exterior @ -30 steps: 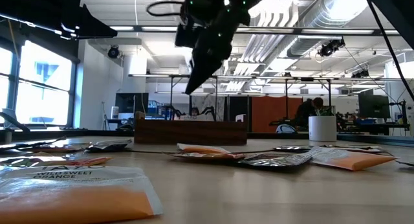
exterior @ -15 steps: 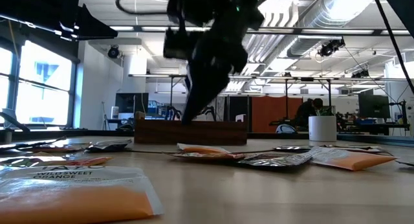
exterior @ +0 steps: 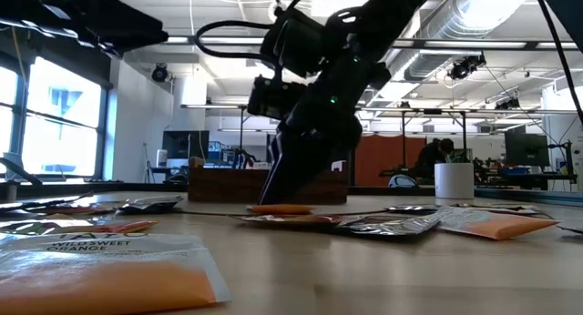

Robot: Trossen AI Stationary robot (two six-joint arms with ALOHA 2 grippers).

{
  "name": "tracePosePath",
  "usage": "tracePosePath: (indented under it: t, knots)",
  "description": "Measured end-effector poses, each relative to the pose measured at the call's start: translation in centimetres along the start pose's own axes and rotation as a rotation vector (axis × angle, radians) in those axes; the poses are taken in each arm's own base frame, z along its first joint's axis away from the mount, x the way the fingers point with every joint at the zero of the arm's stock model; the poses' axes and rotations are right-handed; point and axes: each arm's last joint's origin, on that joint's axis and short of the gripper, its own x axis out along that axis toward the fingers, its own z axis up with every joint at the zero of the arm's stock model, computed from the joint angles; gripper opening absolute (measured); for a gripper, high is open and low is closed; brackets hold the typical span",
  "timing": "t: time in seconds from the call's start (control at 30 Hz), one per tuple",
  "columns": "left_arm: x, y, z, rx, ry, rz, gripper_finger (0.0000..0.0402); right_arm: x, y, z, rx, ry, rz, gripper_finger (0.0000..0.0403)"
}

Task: Pick & Place Tea
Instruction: Put the white tea bag into the middle section of the wooden organizer

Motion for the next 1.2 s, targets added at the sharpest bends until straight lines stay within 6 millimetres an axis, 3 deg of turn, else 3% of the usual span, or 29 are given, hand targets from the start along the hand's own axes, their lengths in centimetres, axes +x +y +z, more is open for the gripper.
tracePosePath:
  t: [0.33,0.57,0.87,1.03,1.2]
  knots:
    - [3.8,-2.3,1.4,0.046,0.172,-0.014,0.0179,0.1,0.0,-0.2,0.050,-0.002,0.052,0.0010]
    - [6.0,-3.1,3.3,0.090,0.208,0.140,0.0179,-1.1,0.3,0.4,0.013,-0.022,0.039,0.0009]
    - [6.1,-3.0,3.2,0.072,0.263,0.207,0.0179,-3.7,0.5,1.7,-0.083,-0.095,-0.019,0.0002]
    - [6.1,-3.1,2.9,0.013,0.288,0.184,0.0179,-4.6,-0.4,2.0,-0.208,-0.083,-0.220,0.0002]
    - [6.0,-3.1,2.8,-0.034,0.296,0.174,0.0179,-5.8,-3.4,2.7,-0.323,-0.072,-0.490,0.0003]
